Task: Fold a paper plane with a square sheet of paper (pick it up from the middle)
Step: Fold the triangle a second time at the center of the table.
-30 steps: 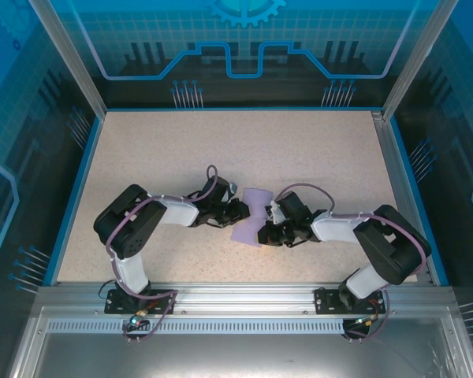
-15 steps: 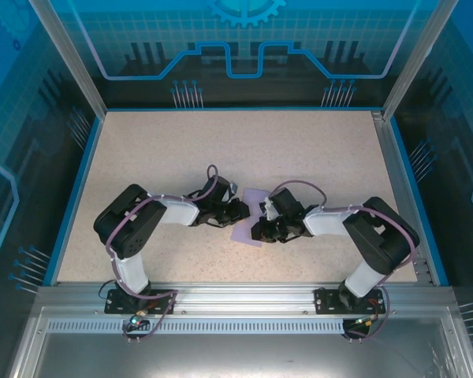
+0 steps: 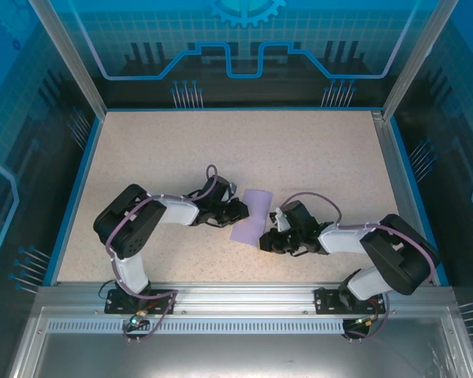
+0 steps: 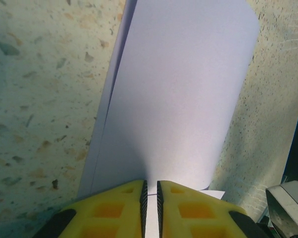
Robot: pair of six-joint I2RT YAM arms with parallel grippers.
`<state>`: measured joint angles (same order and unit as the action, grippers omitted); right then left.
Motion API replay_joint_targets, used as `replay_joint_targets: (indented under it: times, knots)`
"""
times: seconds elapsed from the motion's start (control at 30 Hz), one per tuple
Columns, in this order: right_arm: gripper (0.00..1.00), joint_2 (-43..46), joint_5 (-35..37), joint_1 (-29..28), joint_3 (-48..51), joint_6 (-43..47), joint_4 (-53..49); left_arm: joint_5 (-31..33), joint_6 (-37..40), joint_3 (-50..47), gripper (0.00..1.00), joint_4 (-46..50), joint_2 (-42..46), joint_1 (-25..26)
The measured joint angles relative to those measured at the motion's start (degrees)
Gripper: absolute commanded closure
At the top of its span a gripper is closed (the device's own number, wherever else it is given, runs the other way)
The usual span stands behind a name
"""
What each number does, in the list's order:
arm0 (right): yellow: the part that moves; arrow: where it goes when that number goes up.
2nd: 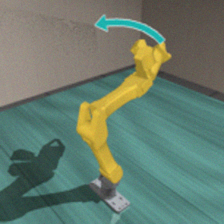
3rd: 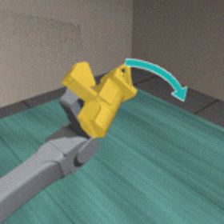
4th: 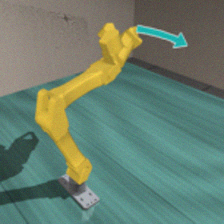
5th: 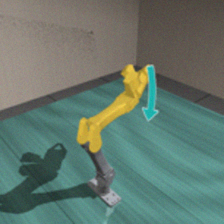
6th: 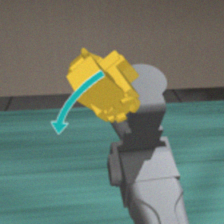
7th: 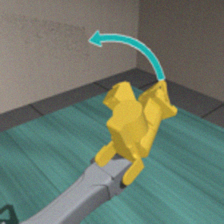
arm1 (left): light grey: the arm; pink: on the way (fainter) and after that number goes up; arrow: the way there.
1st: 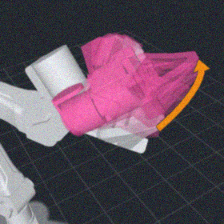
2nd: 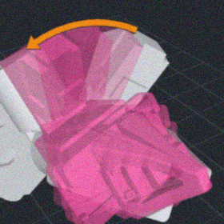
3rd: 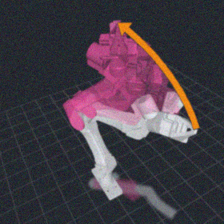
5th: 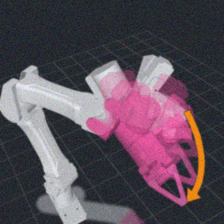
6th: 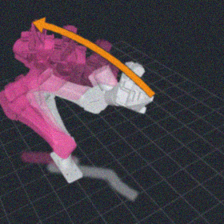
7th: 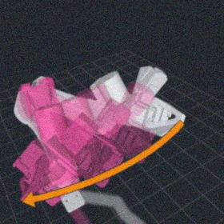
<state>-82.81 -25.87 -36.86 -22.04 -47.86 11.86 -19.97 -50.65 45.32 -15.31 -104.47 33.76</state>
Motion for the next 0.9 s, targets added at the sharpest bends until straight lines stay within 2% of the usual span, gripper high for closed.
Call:
replay_joint_targets:
  times: [0.03, 0.2, 0.37, 0.53, 0.9]
  knots:
    - [0.84, 0.7, -0.1, 0.2, 0.5, 0.0, -0.3, 0.0, 0.0, 0.0, 0.8, 0.0, 0.0, 0.0]
    - [0.68, 8.3, 1.1, 3.5, 2.2, -0.2, -7.2, -0.6, 0.0, 0.1, 0.77, -0.2, 0.1, -0.1]
    - [0.58, 13.1, 4.6, 5.9, -0.6, 1.2, -14.1, -0.7, 0.3, 0.7, 0.73, 1.5, 0.7, -0.1]
    - [0.52, 13.0, 6.6, 6.6, -3.8, 0.9, -15.5, -0.5, 1.8, 2.4, 0.69, 5.9, 3.1, -0.2]
    - [0.49, 5.0, 5.5, 6.6, -5.6, -2.2, -11.1, -0.3, 4.2, 3.4, 0.67, 9.3, 8.8, -0.2]
